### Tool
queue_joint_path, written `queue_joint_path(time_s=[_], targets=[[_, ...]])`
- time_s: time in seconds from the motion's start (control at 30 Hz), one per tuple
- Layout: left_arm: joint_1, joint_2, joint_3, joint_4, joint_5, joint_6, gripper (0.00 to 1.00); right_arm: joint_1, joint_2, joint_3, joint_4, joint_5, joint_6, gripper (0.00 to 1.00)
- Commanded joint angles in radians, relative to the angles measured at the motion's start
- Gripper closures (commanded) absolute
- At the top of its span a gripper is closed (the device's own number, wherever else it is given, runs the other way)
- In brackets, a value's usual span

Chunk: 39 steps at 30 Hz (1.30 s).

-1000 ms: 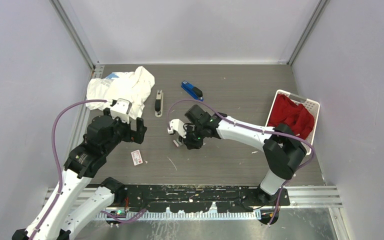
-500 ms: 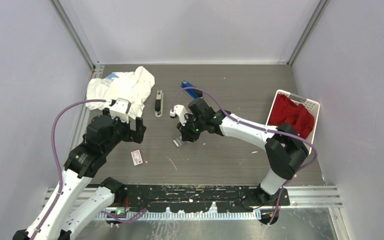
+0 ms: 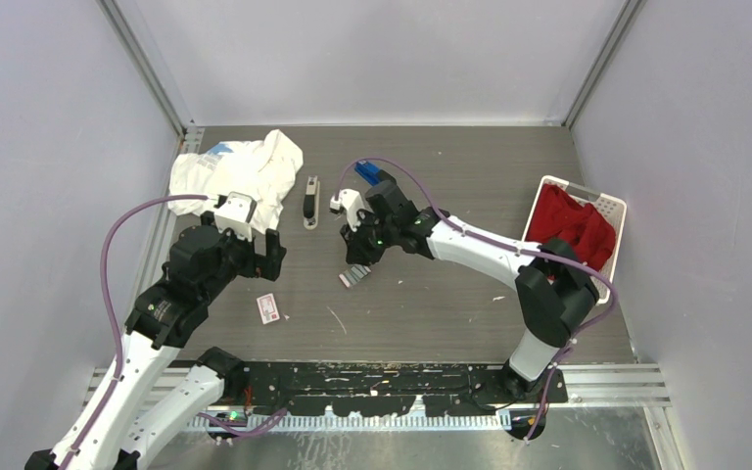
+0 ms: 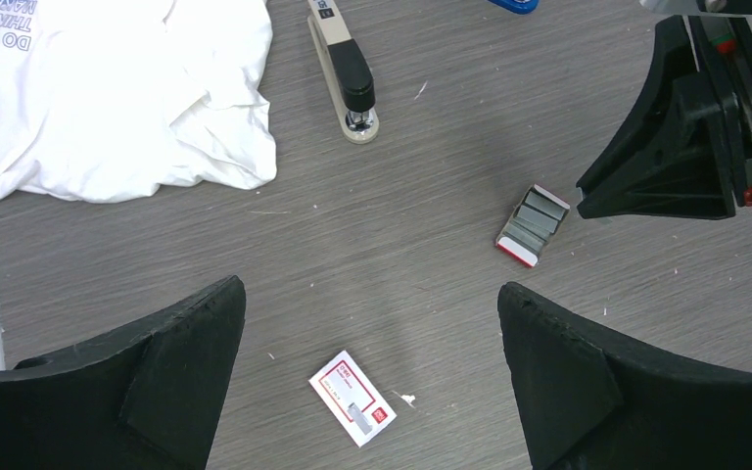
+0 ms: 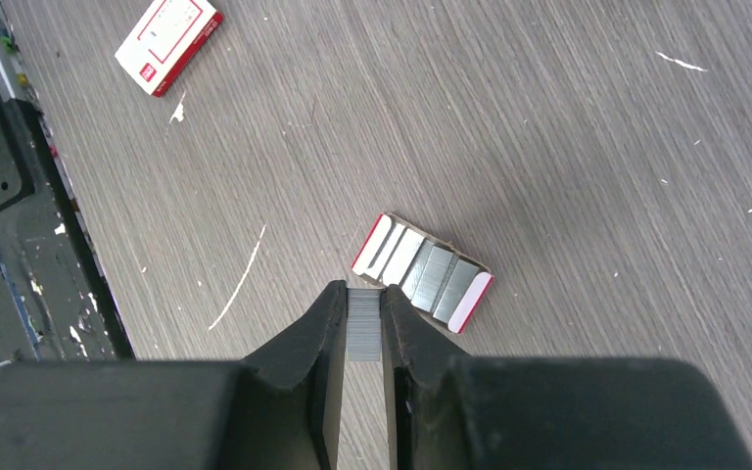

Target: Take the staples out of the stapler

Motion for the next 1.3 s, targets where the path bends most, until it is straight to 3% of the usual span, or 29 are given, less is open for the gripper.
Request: queue_joint_path(time_s=[0.0, 1.27], targets=[[0.008, -0.007, 0.001, 0.060, 0.010, -0.008, 0.01, -0.013, 0.014, 0.037, 0.068, 0.003, 0.059, 0.87], [0.018, -0.008, -0.003, 0.066, 0.023, -0.013, 0.01, -0.046, 0.033, -0.011, 0.166, 0.005, 0.182, 0.87]])
